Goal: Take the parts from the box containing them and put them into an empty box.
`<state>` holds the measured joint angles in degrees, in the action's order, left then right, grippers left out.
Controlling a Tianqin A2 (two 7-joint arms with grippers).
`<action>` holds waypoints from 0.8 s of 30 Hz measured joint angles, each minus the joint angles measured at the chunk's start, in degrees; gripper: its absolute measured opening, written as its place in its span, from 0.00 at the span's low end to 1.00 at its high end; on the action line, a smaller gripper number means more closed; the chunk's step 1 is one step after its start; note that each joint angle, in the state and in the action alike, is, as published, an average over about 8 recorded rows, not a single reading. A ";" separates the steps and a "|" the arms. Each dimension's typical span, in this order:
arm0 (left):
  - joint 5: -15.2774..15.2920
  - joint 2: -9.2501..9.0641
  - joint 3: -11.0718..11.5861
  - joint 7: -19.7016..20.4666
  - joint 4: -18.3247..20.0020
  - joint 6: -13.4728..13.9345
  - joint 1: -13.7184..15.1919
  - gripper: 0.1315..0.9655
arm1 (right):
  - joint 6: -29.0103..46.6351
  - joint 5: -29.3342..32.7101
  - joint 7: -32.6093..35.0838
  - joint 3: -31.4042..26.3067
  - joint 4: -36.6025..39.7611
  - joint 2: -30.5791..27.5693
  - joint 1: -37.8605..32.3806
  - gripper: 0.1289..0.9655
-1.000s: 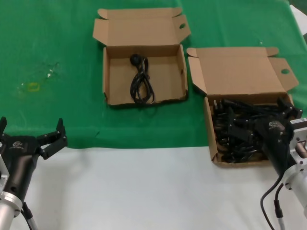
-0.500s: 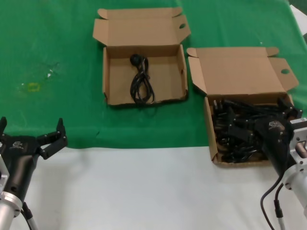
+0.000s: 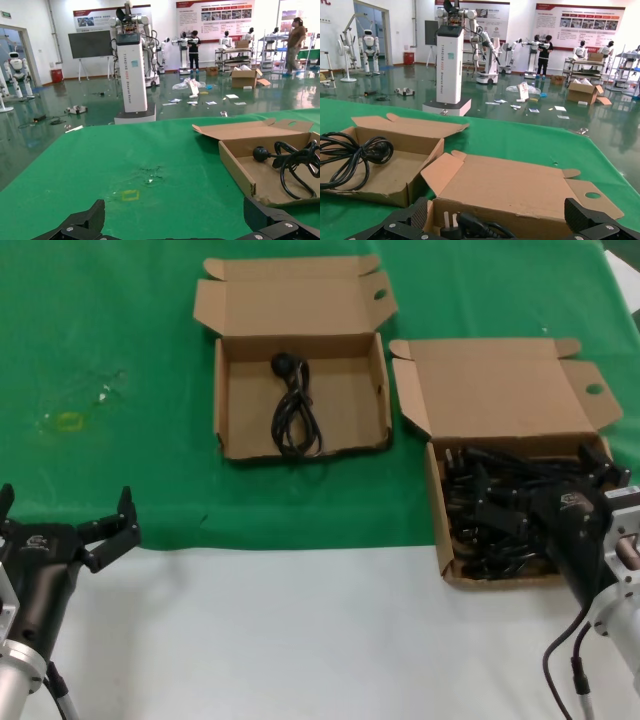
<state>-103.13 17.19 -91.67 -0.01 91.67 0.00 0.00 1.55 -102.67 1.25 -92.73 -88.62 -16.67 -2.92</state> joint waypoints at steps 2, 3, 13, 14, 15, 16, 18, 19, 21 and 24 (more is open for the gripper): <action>0.00 0.00 0.00 0.00 0.00 0.00 0.00 1.00 | 0.00 0.00 0.00 0.00 0.00 0.00 0.00 1.00; 0.00 0.00 0.00 0.00 0.00 0.00 0.00 1.00 | 0.00 0.00 0.00 0.00 0.00 0.00 0.00 1.00; 0.00 0.00 0.00 0.01 0.00 0.00 0.00 1.00 | 0.00 0.00 0.00 0.00 0.00 0.00 0.00 1.00; 0.00 0.00 0.00 0.01 0.00 0.00 0.00 1.00 | 0.00 0.00 0.00 0.00 0.00 0.00 0.00 1.00; 0.00 0.00 0.00 0.02 0.00 0.00 0.00 1.00 | 0.00 0.00 0.00 0.00 0.00 0.00 0.00 1.00; 0.00 0.00 0.00 0.02 0.00 0.00 0.00 1.00 | 0.00 0.00 0.00 0.00 0.00 0.00 0.00 1.00; 0.00 0.00 0.00 0.02 0.00 0.00 0.00 1.00 | 0.00 0.00 0.00 0.00 0.00 0.00 0.00 1.00; 0.00 0.00 0.00 0.02 0.00 0.00 0.00 1.00 | 0.00 0.00 0.00 0.00 0.00 0.00 0.00 1.00; 0.00 0.00 0.00 0.02 0.00 0.00 0.00 1.00 | 0.00 0.00 0.00 0.00 0.00 0.00 0.00 1.00; 0.00 0.00 0.00 0.02 0.00 0.00 0.00 1.00 | 0.00 0.00 0.00 0.00 0.00 0.00 0.00 1.00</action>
<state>-103.13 17.19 -91.67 0.01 91.67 0.00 0.00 1.55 -102.67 1.25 -92.73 -88.62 -16.67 -2.93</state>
